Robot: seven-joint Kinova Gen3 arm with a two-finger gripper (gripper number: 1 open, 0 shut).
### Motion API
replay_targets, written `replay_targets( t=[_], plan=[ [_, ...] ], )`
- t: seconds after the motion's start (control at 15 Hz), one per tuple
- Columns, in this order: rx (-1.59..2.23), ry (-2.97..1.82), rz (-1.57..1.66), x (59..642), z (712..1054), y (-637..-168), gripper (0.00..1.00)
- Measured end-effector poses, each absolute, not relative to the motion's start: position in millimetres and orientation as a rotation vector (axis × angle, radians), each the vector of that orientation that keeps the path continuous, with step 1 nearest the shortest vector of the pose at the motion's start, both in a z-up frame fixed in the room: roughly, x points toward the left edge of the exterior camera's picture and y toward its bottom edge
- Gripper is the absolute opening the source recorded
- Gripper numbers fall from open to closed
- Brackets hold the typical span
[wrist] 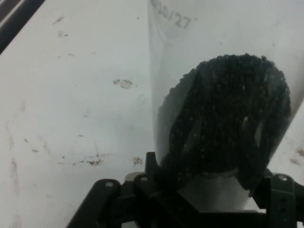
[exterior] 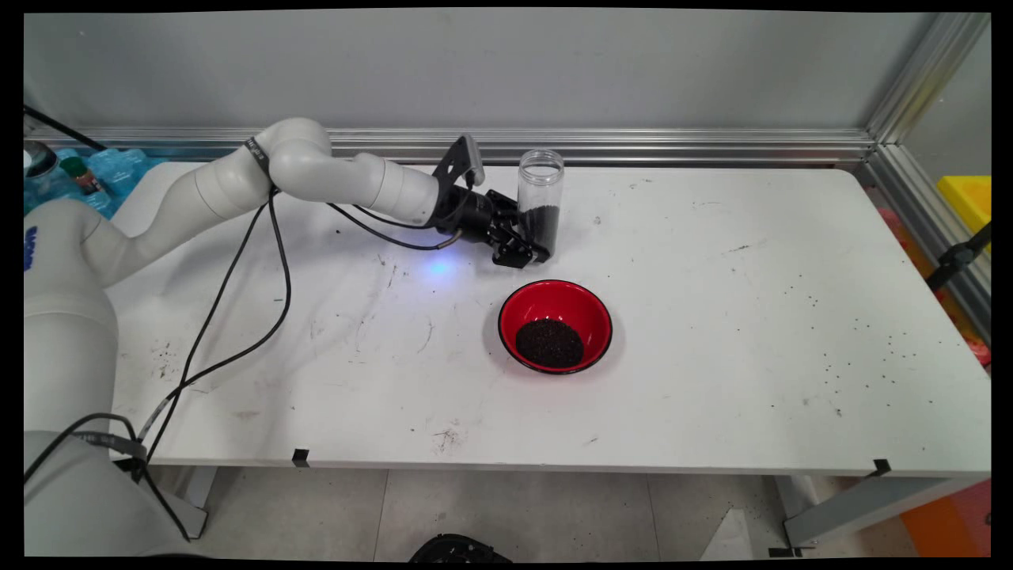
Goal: Place the picked object on the table
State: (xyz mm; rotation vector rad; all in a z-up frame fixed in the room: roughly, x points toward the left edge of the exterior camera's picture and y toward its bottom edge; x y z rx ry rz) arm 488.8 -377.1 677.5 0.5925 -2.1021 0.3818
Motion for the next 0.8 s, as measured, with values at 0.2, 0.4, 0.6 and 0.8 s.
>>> replay_targets(
  t=[0.2, 0.4, 0.6, 0.8],
  plan=[
    [0.593, -2.102, 0.380, 488, 675, -378, 0.00],
    [0.593, -2.103, 0.378, 488, 671, -379, 0.00],
    [0.590, -2.107, 0.373, 489, 668, -379, 0.00],
    [0.586, -2.112, 0.365, 489, 665, -379, 0.00]
  ],
)
